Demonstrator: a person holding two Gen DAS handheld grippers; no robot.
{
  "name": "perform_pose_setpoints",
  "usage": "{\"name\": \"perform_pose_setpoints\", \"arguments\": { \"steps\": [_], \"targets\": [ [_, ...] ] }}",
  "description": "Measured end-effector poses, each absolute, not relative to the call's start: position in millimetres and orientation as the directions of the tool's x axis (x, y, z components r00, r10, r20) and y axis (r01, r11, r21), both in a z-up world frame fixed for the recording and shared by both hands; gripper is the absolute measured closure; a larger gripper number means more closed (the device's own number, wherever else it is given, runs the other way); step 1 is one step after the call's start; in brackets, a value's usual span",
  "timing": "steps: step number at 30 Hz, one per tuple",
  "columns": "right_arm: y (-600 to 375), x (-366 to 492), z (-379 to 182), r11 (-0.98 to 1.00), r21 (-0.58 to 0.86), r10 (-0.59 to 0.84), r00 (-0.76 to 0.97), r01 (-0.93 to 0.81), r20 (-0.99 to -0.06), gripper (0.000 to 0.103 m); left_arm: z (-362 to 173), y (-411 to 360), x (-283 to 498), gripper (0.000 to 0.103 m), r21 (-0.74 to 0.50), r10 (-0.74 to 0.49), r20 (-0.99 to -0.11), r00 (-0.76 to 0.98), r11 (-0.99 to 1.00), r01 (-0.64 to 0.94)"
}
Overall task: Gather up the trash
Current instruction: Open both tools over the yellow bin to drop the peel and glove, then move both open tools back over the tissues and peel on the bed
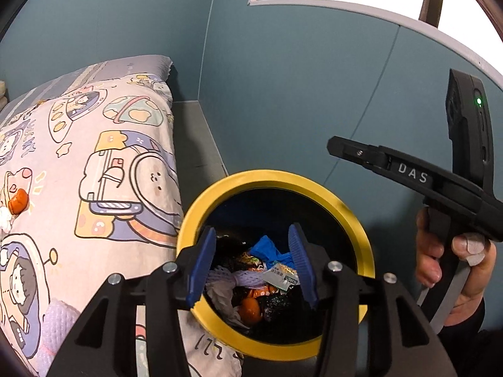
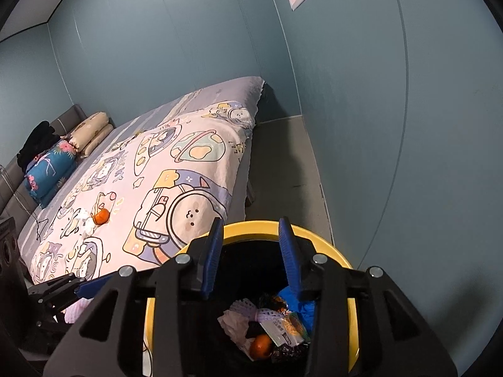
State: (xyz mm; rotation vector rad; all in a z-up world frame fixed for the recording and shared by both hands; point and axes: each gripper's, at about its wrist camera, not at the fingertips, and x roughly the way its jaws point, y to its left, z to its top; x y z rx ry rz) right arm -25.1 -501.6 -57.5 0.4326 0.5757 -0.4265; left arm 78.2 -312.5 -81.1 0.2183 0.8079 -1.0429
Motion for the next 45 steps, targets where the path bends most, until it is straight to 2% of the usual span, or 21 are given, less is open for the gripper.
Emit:
{"name": "perform_pose_setpoints", "arguments": {
  "steps": [15, 32, 37, 45],
  "targets": [
    [-469, -6, -28, 0.879, 0.191, -0.28, 0.797, 0.437, -0.534, 0.068, -39, -262, 104, 0.057, -0.184, -0.684, -0.624, 0.378, 0.599, 0.779],
    [-411, 32, 15, 0.942, 0.127, -0.223, 0.863, 0.311, -0.454, 0.064, 1, -191, 130, 0.04, -0.135, -0.615, -0.543, 0.572, 0.736, 0.664],
    [-393, 45, 21, 0.953, 0.137, -0.187, 0.88, 0.27, -0.436, 0.058, 9, -167, 137, 0.035, -0.113, -0.579, -0.521, 0.627, 0.775, 0.621],
    [-369, 70, 26, 0.966, 0.137, -0.142, 0.892, 0.22, -0.429, 0.058, 18, -129, 153, 0.034, -0.108, -0.534, -0.498, 0.683, 0.82, 0.562]
  ]
}}
